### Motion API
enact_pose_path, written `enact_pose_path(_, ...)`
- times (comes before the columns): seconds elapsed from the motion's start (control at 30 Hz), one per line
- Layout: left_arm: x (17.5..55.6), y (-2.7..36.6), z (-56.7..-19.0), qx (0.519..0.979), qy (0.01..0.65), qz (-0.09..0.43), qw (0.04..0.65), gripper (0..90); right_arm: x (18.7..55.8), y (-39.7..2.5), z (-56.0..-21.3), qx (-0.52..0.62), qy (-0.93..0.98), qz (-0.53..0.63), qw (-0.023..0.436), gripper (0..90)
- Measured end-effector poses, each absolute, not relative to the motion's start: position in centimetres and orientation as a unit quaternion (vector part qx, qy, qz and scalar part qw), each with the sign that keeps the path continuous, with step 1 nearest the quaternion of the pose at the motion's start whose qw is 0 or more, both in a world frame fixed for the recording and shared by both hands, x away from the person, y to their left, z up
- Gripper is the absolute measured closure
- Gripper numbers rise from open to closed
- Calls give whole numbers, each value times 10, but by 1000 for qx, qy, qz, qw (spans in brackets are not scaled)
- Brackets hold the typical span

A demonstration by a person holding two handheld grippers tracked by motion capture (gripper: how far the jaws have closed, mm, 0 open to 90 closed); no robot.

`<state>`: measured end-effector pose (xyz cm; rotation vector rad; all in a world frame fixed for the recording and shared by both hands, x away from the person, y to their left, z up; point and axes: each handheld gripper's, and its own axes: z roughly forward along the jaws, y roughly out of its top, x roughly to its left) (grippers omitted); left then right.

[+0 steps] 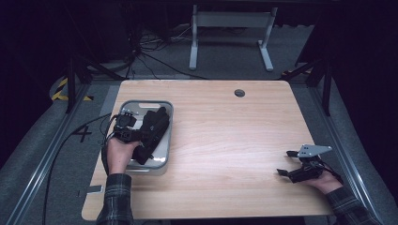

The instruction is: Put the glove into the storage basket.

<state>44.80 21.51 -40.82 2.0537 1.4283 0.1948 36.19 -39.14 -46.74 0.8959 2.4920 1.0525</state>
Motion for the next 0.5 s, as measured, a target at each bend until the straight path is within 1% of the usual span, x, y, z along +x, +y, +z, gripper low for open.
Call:
enact_pose_path(0.03, 449, 215, -410, 778, 543, 76, 306, 664, 362, -391, -467, 311, 865, 366, 146, 105)
enact_pose_path(0.1, 451, 215, -412, 778, 547, 78, 298, 594, 362, -391, -467, 311, 865, 365, 145, 105)
enact_pose_path(0.17, 453, 216, -415, 778, 552, 70, 292, 460, 362, -391, -467, 311, 865, 366, 146, 105)
enact_pose_path(0.27, 454, 216, -418, 780, 553, 74, 284, 316, 362, -391, -467, 311, 865, 366, 146, 105)
enact_pose_path(0.3, 454, 216, -418, 780, 551, 77, 286, 316, 362, -391, -467, 311, 865, 366, 146, 105)
enact_pose_path(0.4, 453, 215, -415, 780, 545, 90, 293, 202, 362, -391, -467, 311, 865, 365, 146, 105)
enact_pose_path(0.5, 450, 213, -410, 778, 540, 96, 306, 167, 362, -391, -467, 311, 865, 365, 146, 105)
